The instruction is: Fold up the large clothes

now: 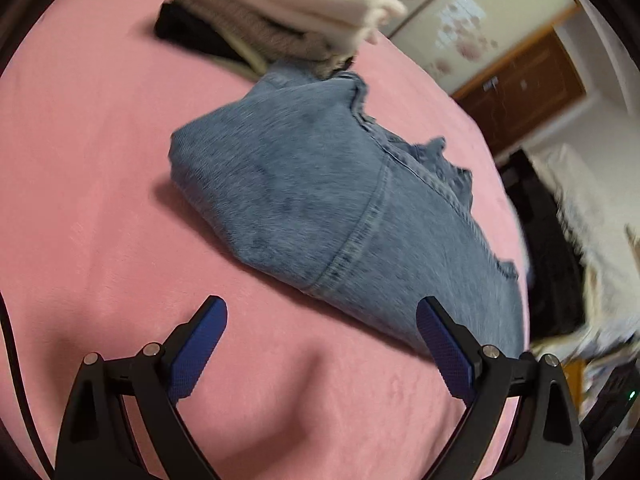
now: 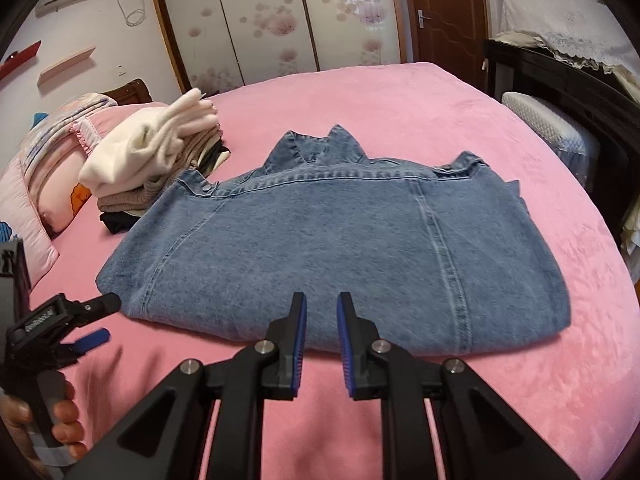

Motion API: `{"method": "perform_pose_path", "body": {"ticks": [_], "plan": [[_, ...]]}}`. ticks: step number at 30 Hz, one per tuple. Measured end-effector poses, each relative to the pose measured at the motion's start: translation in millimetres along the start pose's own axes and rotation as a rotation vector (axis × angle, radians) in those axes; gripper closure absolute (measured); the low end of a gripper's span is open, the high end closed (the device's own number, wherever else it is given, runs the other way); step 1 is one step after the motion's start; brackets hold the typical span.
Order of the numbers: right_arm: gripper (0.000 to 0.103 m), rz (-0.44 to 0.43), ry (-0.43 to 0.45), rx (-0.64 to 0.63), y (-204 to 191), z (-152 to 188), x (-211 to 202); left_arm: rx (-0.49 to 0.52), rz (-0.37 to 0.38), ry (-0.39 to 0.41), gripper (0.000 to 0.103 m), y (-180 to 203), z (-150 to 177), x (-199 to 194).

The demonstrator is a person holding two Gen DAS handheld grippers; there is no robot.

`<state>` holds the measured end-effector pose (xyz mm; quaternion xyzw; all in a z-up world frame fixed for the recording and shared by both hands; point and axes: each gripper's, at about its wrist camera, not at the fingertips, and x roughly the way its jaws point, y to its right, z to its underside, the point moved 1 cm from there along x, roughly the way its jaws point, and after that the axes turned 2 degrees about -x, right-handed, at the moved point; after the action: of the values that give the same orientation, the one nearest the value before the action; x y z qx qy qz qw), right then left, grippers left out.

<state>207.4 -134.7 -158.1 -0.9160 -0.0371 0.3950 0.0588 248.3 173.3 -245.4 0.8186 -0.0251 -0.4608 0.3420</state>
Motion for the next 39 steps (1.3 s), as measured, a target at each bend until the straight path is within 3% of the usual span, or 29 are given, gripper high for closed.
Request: {"method": "perform_pose_path", "body": {"ticks": [6,13,17,18,19,20,23,25,29,35,39], "plan": [[0.088,-0.037,-0.005,0.013,-11,4,22,-0.128,0.097,0.013,0.008,-35,-9,31],[0.088,-0.046,-0.022,-0.006,-20,12,38,-0.049,0.124,0.107,0.009,-26,-38,48],[0.088,-0.038,-0.011,-0.011,-18,12,39,-0.083,0.133,0.116,0.011,-22,-57,64],[0.088,-0.032,-0.008,-0.012,-17,12,40,-0.093,0.125,0.127,0.014,-20,-60,67],[0.088,-0.026,-0.007,-0.012,-15,12,40,-0.098,0.114,0.138,0.027,-20,-62,68],[0.088,-0.024,-0.008,-0.010,-14,11,41,-0.097,0.078,0.140,0.046,-19,-65,70],[0.088,-0.019,-0.007,-0.006,-11,10,43,-0.109,0.082,0.131,0.073,-19,-69,67],[0.088,-0.017,-0.003,-0.012,-10,8,45,-0.089,0.084,0.137,0.082,-15,-70,59],[0.088,-0.009,0.007,-0.023,-13,0,53,0.006,0.060,0.207,0.090,13,-68,35],[0.088,-0.013,0.023,-0.053,-27,-14,75,0.101,0.092,0.285,0.090,51,-64,1],[0.088,0.010,-0.027,-0.086,-38,-9,105,0.185,0.109,0.304,0.090,74,-61,-12]]}}
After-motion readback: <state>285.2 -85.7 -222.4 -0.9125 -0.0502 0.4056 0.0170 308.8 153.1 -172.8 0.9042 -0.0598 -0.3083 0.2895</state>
